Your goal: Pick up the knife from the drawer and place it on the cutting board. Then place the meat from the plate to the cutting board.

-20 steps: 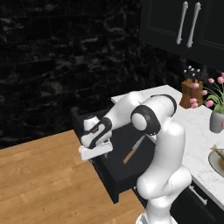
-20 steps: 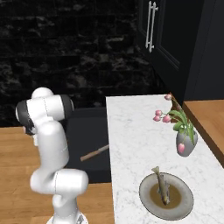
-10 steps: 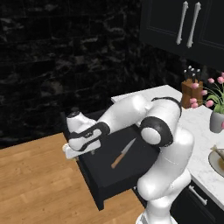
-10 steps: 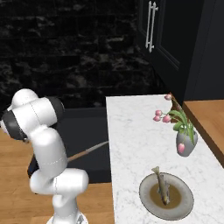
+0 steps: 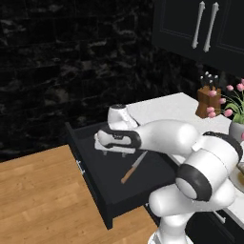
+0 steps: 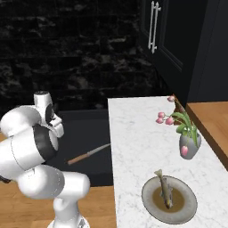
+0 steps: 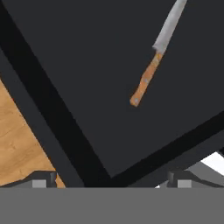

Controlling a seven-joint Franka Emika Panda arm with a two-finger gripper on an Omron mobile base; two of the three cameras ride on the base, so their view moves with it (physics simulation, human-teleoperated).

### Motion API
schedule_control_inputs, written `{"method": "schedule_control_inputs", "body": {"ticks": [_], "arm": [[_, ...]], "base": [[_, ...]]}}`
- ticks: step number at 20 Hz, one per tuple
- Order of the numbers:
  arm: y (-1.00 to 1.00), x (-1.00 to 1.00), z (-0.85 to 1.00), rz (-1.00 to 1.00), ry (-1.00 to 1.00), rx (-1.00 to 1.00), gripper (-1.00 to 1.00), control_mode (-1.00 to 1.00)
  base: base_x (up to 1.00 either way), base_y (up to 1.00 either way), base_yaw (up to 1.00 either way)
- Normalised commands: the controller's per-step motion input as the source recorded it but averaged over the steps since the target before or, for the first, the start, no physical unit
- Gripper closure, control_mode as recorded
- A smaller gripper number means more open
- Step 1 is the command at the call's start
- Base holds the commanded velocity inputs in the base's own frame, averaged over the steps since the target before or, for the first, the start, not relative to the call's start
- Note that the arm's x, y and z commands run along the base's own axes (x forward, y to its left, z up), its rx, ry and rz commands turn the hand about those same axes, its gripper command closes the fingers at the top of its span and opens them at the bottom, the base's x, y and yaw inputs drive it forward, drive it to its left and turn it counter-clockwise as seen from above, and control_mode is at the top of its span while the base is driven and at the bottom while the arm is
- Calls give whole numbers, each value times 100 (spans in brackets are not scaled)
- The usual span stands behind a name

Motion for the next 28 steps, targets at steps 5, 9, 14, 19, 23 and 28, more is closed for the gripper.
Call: {"method": "schedule_control_inputs", "body": {"ticks": [5, 9, 14, 19, 23, 28], "arm": [[-100, 33, -42, -50, 30, 1, -100, -100], [-30, 32, -61, -14, 23, -1, -100, -100], [3, 12, -94, -11, 12, -25, -100, -100], [14, 0, -38, 1, -4, 0, -100, -100], [-3, 7, -5, 2, -4, 0, -100, -100], [-33, 42, -13, 12, -5, 0, -100, -100]], "base": [[0, 0, 0], [0, 0, 0], [0, 0, 0], [0, 0, 0], [0, 0, 0], [0, 0, 0]]}}
